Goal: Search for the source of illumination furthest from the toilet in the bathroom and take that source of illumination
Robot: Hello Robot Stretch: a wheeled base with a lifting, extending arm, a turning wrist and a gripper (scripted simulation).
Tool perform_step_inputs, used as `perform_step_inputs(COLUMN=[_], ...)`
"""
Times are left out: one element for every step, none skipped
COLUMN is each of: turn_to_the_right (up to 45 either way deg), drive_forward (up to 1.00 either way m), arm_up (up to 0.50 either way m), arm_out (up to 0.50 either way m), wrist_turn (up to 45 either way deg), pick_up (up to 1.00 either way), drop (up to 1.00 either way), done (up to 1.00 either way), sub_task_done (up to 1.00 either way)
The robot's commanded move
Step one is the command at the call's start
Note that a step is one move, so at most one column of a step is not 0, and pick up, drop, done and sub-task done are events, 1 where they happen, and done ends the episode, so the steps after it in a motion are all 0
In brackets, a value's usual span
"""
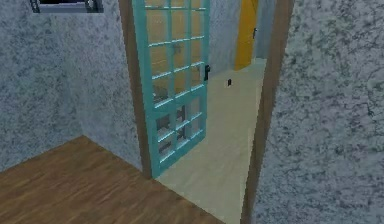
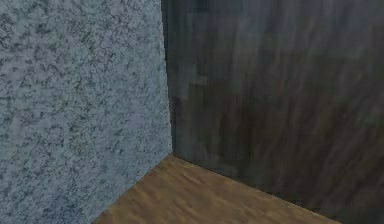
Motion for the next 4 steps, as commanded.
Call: perform_step_inputs(turn_to_the_right=[-3.0,0.0,0.0,39.0], drive_forward=[0.00,1.00,0.15,0.00], arm_up=[0.00,0.00,0.00,0.00], arm_out=[0.00,0.00,0.00,0.00], wrist_turn=[0.0,0.0,0.0,0.0], pick_up=[0.00,0.00,0.00,0.00], drop=[0.00,0.00,0.00,0.00], done=[0.00,0.00,0.00,0.00], sub_task_done=[0.00,0.00,0.00,0.00])
